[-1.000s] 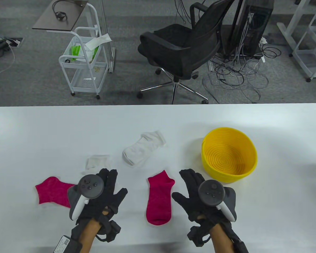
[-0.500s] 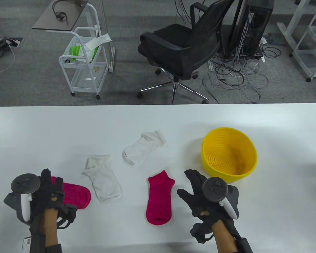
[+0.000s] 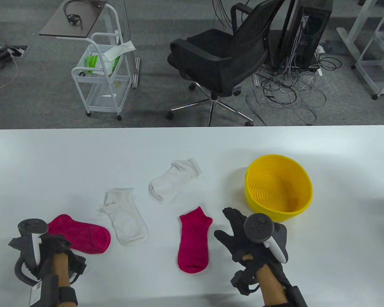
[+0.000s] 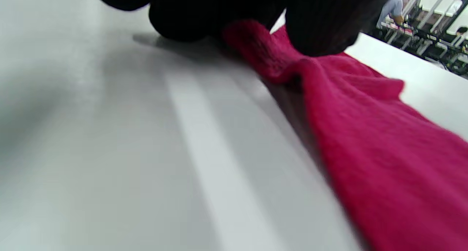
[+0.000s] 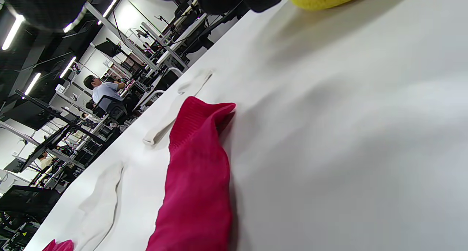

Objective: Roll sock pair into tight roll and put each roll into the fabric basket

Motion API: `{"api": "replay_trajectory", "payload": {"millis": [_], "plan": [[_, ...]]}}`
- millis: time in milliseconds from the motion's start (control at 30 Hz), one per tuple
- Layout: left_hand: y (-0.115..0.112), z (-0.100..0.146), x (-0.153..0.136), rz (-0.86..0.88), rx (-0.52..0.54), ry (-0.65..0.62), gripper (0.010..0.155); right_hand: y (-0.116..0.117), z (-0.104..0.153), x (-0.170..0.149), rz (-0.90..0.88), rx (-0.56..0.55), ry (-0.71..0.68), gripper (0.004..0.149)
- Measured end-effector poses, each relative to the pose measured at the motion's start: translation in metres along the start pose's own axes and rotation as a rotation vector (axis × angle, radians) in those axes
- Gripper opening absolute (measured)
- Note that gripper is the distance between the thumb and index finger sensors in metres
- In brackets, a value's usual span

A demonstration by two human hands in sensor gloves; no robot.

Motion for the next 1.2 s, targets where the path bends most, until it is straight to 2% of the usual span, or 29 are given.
{"api": "replay_trajectory", "payload": {"millis": [167, 267, 600, 767, 833, 1000, 1167, 1200], "plan": [[0.003, -0.007, 0.004, -0.078, 0.107, 0.003, 0.053, 0.002, -0.001, -0.002, 0.001, 0.011, 0.016, 0.084], [0.002, -0.007, 0.01, -0.178, 0.122, -0.01, 0.052, 0.002, -0.001, -0.002, 0.002, 0.01, 0.019, 0.083], [0.003, -0.008, 0.018, -0.267, 0.148, -0.055, 0.043, 0.006, -0.002, -0.002, 0.005, 0.023, 0.023, 0.083], [0.009, -0.01, 0.014, -0.2, 0.138, -0.049, 0.043, 0.002, -0.001, -0.001, -0.014, 0.011, 0.012, 0.083], [0.015, -0.007, 0.016, -0.155, 0.148, -0.086, 0.043, 0.0, -0.001, -0.001, -0.022, 0.006, 0.013, 0.083], [0.045, 0.018, 0.042, -0.084, 0.232, -0.212, 0.043, -0.001, -0.001, -0.002, -0.034, 0.002, 0.014, 0.083], [0.072, 0.06, 0.087, -0.049, 0.3, -0.417, 0.044, -0.002, -0.001, -0.002, -0.04, -0.004, 0.012, 0.084], [0.078, 0.071, 0.099, -0.028, 0.309, -0.498, 0.044, -0.002, -0.001, -0.002, -0.041, -0.006, 0.011, 0.084]]}}
Point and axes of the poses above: the tracker on the back of each hand, its own x axis roughly to the thumb side, its own z axis roughly from the fingertips to the wrist, y = z × x, the point moved 2 cm from there along -z, roughly from the wrist to the fingertips, and after that the axes turned 12 degrees about -y, right-handed, at the moved point
